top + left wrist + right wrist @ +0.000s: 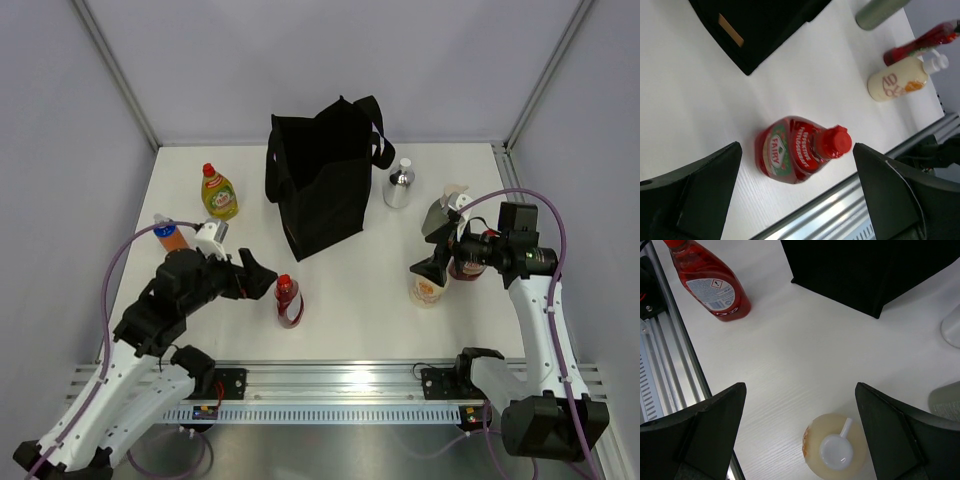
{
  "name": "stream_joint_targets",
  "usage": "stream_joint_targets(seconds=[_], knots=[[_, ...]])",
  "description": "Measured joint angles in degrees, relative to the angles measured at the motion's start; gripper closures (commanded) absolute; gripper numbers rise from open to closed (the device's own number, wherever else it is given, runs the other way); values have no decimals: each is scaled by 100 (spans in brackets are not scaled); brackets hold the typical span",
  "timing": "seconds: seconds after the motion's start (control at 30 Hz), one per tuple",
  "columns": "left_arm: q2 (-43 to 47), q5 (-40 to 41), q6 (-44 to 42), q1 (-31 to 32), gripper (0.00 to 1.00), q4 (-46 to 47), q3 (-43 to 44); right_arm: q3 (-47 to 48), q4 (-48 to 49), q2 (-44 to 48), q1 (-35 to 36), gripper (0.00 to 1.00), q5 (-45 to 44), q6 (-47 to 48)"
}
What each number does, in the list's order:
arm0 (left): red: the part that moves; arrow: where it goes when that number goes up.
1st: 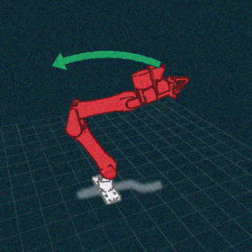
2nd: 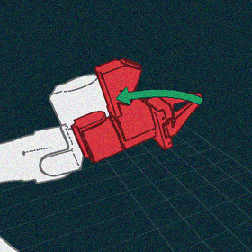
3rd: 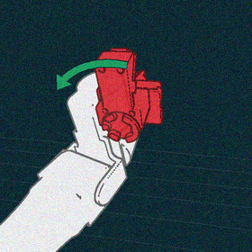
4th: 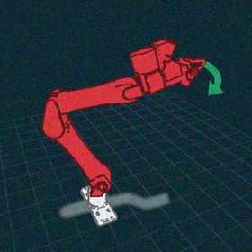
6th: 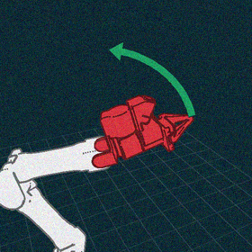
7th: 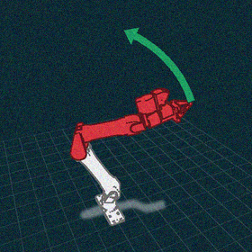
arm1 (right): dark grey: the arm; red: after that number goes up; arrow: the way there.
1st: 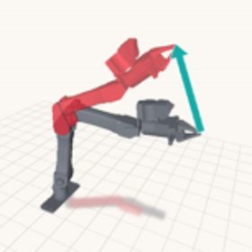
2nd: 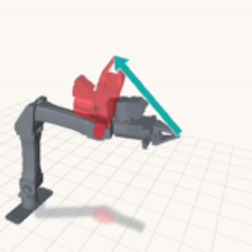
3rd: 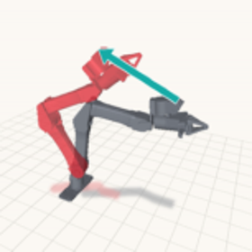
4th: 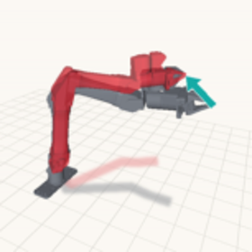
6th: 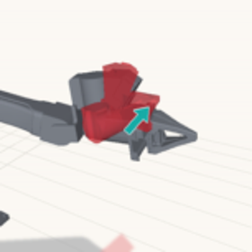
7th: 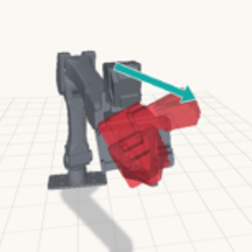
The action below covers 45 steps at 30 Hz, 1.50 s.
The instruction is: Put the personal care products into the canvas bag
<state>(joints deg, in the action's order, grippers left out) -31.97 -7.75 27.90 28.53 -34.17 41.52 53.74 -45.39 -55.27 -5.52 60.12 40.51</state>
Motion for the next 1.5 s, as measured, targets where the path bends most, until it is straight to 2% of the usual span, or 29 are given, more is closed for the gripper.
stream_joint_targets(seconds=[0.23,0.4,0.57,0.73,0.87,1.03,1.17,1.23,1.3,1.37,1.4,1.5], knots=[[306,610,553,1141,1,-315,-162,0,0,-20,0,0,-4,-2],[354,1008,748,1558,1,-258,-468,0,0,-22,0,0,-2,-2],[96,1644,831,2358,1,-42,-673,0,-4,-76,0,0,-4,0],[-573,2780,1086,3294,6,380,-896,0,-24,-105,0,1,-11,0],[-1032,3659,1261,3458,8,796,-1226,0,-48,-105,0,1,-44,2],[-1318,4207,1255,3486,15,1742,-1768,-2,-96,-105,0,0,-50,9],[-1475,4415,1137,3574,28,2393,-2046,-2,-107,-105,0,1,-55,28],[-1462,4470,1038,3639,30,2673,-2181,-2,-109,-105,0,1,-61,44],[-1449,4540,942,3681,37,2881,-2280,-2,-114,-107,0,1,-63,57],[-1403,4616,835,3698,47,3053,-2356,-2,-122,-107,0,1,-66,79],[-1379,4677,785,3703,58,3104,-2385,-2,-127,-107,0,1,-66,87],[-1346,4809,564,3703,74,3171,-2441,-2,-142,-120,0,0,-66,103]])
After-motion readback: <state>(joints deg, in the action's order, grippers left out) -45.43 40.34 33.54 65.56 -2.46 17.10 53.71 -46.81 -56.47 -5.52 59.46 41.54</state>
